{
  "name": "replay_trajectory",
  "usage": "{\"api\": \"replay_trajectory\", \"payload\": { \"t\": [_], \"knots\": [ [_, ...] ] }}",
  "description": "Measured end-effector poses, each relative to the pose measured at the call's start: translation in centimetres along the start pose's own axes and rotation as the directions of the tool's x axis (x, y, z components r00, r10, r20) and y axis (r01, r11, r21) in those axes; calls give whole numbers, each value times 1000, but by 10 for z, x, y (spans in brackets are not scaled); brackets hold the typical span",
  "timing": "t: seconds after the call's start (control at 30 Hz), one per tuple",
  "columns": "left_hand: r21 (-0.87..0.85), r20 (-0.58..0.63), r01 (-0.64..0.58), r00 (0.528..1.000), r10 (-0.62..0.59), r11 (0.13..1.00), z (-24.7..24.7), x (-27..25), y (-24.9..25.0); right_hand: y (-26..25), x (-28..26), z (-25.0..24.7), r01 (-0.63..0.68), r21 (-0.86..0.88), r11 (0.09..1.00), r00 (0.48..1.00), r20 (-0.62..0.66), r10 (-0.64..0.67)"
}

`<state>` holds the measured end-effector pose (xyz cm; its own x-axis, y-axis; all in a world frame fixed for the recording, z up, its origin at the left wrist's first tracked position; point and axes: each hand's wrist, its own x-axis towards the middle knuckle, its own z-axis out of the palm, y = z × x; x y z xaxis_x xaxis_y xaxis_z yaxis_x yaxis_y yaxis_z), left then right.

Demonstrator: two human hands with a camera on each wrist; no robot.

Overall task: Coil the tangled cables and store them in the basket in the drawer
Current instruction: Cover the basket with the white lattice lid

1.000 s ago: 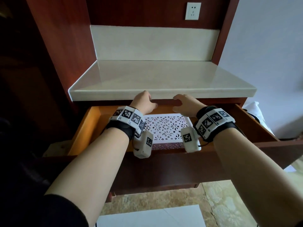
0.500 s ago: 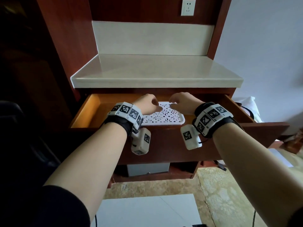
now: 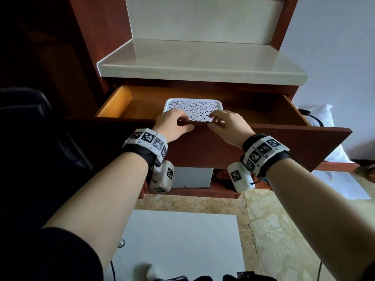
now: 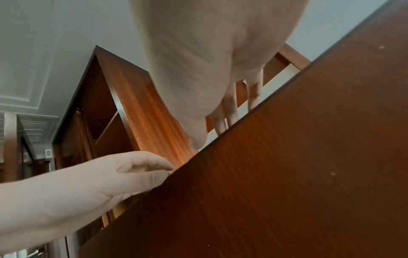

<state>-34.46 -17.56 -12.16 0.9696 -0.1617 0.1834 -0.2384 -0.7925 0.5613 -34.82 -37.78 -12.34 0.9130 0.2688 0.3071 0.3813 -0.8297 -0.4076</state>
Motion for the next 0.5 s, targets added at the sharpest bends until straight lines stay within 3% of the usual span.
{"api": "replay_trajectory", "payload": {
  "t": [0.17, 0.5],
  "knots": [
    [-76, -200, 11, 979, -26, 997, 7, -7, -9, 15, -8, 3, -30, -129, 991, 996, -86, 19],
    [77, -257, -48, 964, 66, 996, 13, 4, -18, 29, 4, 9, -84, -30, 996, 986, -148, 79]
  ]
}}
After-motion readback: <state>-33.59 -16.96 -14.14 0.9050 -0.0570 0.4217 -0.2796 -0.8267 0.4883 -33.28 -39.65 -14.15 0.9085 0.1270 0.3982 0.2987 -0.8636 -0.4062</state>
